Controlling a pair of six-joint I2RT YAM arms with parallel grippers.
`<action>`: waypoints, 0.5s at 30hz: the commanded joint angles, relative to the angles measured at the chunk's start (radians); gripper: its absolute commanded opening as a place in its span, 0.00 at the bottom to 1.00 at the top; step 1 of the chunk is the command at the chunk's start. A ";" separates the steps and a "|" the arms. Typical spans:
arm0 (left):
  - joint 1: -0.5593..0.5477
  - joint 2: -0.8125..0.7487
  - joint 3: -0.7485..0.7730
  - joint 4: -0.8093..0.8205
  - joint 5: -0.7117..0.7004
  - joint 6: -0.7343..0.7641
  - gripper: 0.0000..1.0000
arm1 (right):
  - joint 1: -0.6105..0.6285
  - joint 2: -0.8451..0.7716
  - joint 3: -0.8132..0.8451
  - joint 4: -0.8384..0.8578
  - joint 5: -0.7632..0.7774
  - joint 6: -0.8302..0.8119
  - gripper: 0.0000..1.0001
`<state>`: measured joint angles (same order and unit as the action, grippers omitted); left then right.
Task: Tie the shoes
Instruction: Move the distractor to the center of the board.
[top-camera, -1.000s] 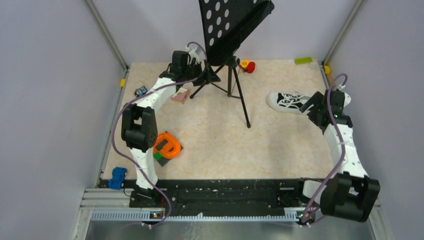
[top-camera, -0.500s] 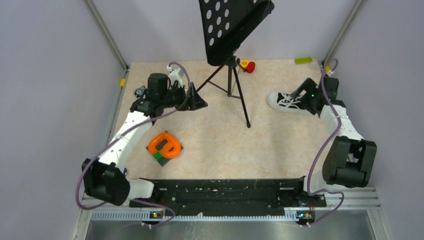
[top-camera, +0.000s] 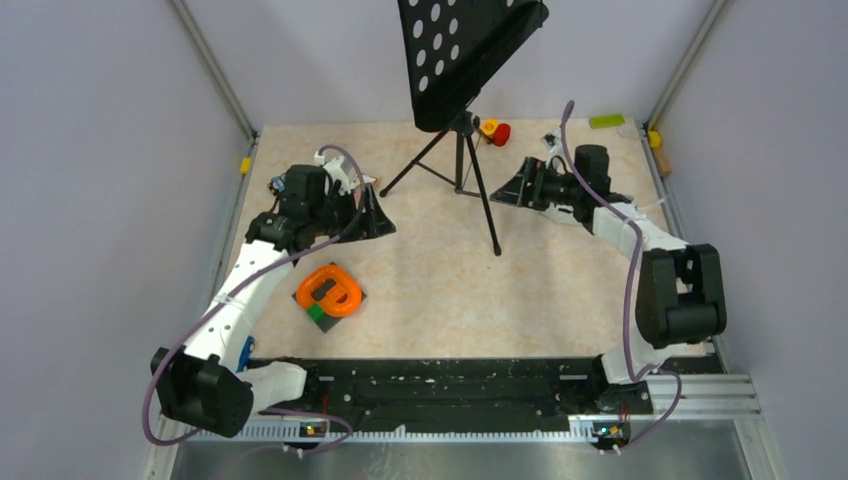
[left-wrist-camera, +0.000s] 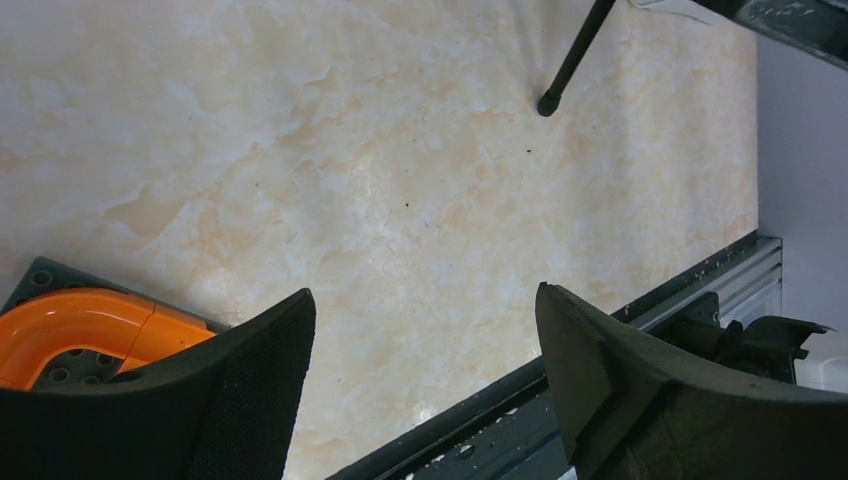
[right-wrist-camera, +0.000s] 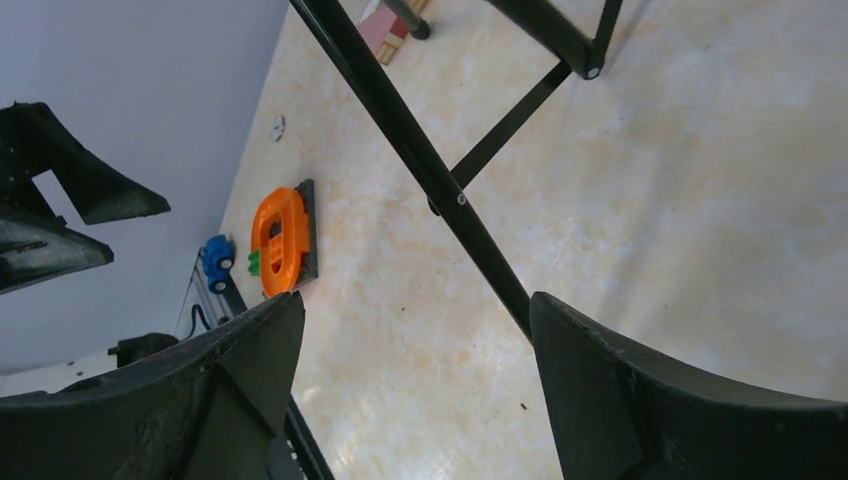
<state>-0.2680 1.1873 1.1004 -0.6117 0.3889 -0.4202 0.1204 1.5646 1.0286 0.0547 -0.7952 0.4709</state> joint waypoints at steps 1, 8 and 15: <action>0.013 -0.016 0.061 -0.039 -0.052 0.004 0.84 | 0.071 0.101 0.062 0.118 -0.122 -0.028 0.84; 0.042 -0.045 0.085 -0.081 -0.038 0.017 0.85 | 0.118 0.211 0.098 0.278 -0.275 0.060 0.81; 0.044 -0.048 0.093 -0.083 -0.040 0.014 0.85 | 0.129 0.317 0.148 0.379 -0.338 0.133 0.81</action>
<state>-0.2295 1.1648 1.1473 -0.6922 0.3531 -0.4164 0.2329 1.8339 1.1194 0.2768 -1.0767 0.5556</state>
